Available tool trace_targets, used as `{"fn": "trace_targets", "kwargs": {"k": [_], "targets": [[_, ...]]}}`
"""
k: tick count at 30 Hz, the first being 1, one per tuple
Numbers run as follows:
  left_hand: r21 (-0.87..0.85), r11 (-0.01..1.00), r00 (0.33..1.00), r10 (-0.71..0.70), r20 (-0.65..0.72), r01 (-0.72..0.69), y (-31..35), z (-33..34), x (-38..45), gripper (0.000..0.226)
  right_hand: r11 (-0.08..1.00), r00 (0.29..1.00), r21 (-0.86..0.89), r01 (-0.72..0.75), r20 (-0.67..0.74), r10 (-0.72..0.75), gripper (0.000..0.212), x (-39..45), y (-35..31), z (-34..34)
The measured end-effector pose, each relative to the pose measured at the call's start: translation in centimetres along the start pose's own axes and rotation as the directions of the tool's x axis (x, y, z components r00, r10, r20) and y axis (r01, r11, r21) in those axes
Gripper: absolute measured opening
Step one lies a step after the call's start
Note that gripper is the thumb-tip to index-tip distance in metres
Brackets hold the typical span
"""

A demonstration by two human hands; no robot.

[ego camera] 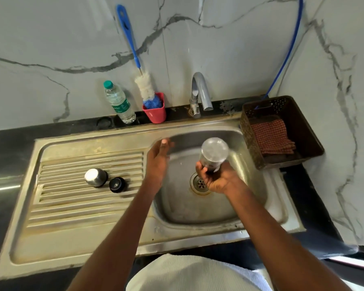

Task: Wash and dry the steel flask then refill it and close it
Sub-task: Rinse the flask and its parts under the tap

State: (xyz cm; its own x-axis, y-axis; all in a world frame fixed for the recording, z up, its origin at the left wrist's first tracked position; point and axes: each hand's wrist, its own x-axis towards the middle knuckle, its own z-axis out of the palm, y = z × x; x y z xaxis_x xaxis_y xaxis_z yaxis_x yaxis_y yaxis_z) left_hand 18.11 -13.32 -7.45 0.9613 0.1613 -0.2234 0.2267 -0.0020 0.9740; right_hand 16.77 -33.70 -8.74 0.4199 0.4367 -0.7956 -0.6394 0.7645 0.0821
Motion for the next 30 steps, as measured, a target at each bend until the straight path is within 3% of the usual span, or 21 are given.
{"fn": "trace_targets", "kwargs": {"k": [2, 7, 11, 17, 19, 22, 24, 26, 28, 30], "targets": [[-0.021, 1.0, 0.999, 0.004, -0.039, -0.005, -0.5, -1.4, -2.0, 0.035, 0.999, 0.998, -0.046, -0.011, -0.066, 0.008, 0.049, 0.2, 0.7, 0.4], [-0.039, 0.999, 0.991, 0.018, -0.131, -0.023, -0.1, -4.4, -5.5, 0.03, 0.991, 0.992, -0.058, 0.121, -0.017, -0.122, 0.052, -1.9, 2.1, 1.2], [-0.048, 0.999, 0.987, -0.004, -0.164, -0.003, 0.8, -5.2, -7.0, 0.033, 0.998, 0.995, -0.058, -0.016, -0.097, 0.01, 0.046, -0.3, 3.6, -0.2], [0.033, 0.992, 0.992, 0.123, -0.027, -0.122, 1.3, -5.1, -8.4, 0.028, 0.996, 0.994, -0.084, 0.027, -0.105, -0.036, 0.047, -0.8, 4.5, 0.6], [0.094, 0.984, 0.986, 0.145, 0.087, -0.153, 1.8, -4.8, -9.2, 0.038, 0.986, 0.987, -0.164, 0.025, -0.152, -0.05, 0.048, -0.2, 5.6, 0.4], [0.245, 0.941, 0.949, 0.167, 0.266, -0.234, 2.1, -4.8, -10.0, 0.064, 0.945, 0.991, -0.324, 0.033, -0.112, -0.073, 0.057, -0.4, 7.5, 0.8], [0.25, 0.933, 0.938, 0.178, 0.298, -0.257, 2.1, -5.1, -10.1, 0.08, 0.916, 0.991, -0.401, 0.026, -0.109, -0.076, 0.056, -0.6, 8.7, 1.2], [0.255, 0.922, 0.94, 0.226, 0.256, -0.291, 2.1, -5.6, -9.8, 0.081, 0.891, 0.993, -0.454, 0.003, -0.104, -0.056, 0.06, -0.5, 9.6, 1.2], [0.292, 0.892, 0.933, 0.294, 0.207, -0.345, 2.7, -6.5, -9.2, 0.075, 0.817, 0.99, -0.575, -0.041, -0.136, -0.046, 0.077, -0.8, 10.7, 1.7], [0.318, 0.874, 0.928, 0.326, 0.179, -0.368, 3.7, -7.8, -8.3, 0.073, 0.528, 0.942, -0.849, 0.004, -0.175, -0.288, 0.084, -1.2, 11.9, 2.1]]}}
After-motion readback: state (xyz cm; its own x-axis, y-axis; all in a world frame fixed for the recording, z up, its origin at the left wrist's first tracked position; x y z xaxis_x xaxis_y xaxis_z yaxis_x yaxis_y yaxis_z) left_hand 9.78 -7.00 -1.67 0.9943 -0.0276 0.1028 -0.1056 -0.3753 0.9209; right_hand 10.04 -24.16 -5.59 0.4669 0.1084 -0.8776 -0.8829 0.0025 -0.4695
